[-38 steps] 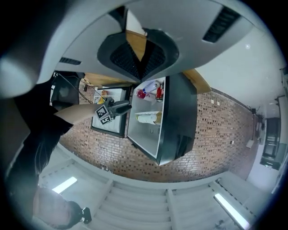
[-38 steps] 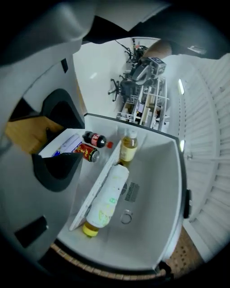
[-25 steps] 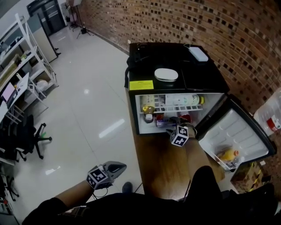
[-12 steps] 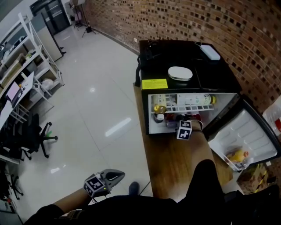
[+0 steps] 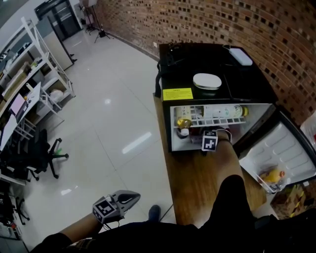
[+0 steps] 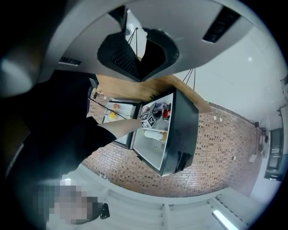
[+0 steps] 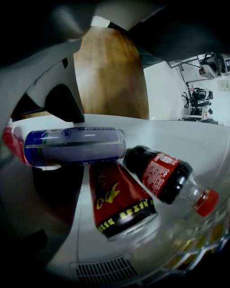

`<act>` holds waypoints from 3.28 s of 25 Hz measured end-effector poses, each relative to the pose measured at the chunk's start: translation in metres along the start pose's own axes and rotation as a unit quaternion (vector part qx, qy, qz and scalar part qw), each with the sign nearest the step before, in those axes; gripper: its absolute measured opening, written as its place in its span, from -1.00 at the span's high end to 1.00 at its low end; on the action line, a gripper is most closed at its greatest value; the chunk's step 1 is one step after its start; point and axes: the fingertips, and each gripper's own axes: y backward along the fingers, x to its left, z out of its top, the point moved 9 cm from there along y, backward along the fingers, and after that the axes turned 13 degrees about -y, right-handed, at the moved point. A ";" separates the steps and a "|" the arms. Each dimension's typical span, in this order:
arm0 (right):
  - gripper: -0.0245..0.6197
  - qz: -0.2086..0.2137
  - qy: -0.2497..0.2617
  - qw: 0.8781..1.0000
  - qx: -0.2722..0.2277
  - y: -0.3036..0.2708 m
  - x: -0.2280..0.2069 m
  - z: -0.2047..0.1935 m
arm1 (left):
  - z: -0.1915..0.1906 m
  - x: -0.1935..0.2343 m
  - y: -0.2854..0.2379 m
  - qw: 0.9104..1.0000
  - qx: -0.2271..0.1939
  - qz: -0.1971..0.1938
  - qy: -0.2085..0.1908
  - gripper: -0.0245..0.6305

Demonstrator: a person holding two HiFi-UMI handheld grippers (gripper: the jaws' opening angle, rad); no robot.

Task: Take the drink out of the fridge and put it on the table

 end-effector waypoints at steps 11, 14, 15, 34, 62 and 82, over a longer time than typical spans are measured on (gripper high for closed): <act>0.09 0.002 -0.051 0.998 -0.038 -0.001 -0.001 -0.010 | 0.006 0.010 -0.001 1.000 -0.016 0.014 0.000 0.93; 0.09 -0.035 -0.072 0.994 -0.078 0.004 0.006 -0.016 | 0.008 0.012 -0.005 1.000 -0.018 0.021 -0.001 0.93; 0.09 -0.042 -0.083 0.991 -0.095 0.007 0.008 -0.018 | 0.010 0.014 -0.006 1.000 -0.021 0.023 0.000 0.93; 0.09 -0.066 -0.351 0.769 -0.530 0.125 0.133 -0.088 | 0.081 0.015 -0.122 0.990 -0.036 0.013 -0.136 0.93; 0.09 -0.075 -0.382 0.711 -0.586 0.037 0.315 -0.186 | 0.059 -0.112 -0.319 0.968 0.041 -0.123 -0.216 0.93; 0.06 -0.019 -0.366 0.794 -0.484 0.021 0.337 -0.196 | 0.052 -0.149 -0.335 0.949 0.062 -0.167 -0.261 0.93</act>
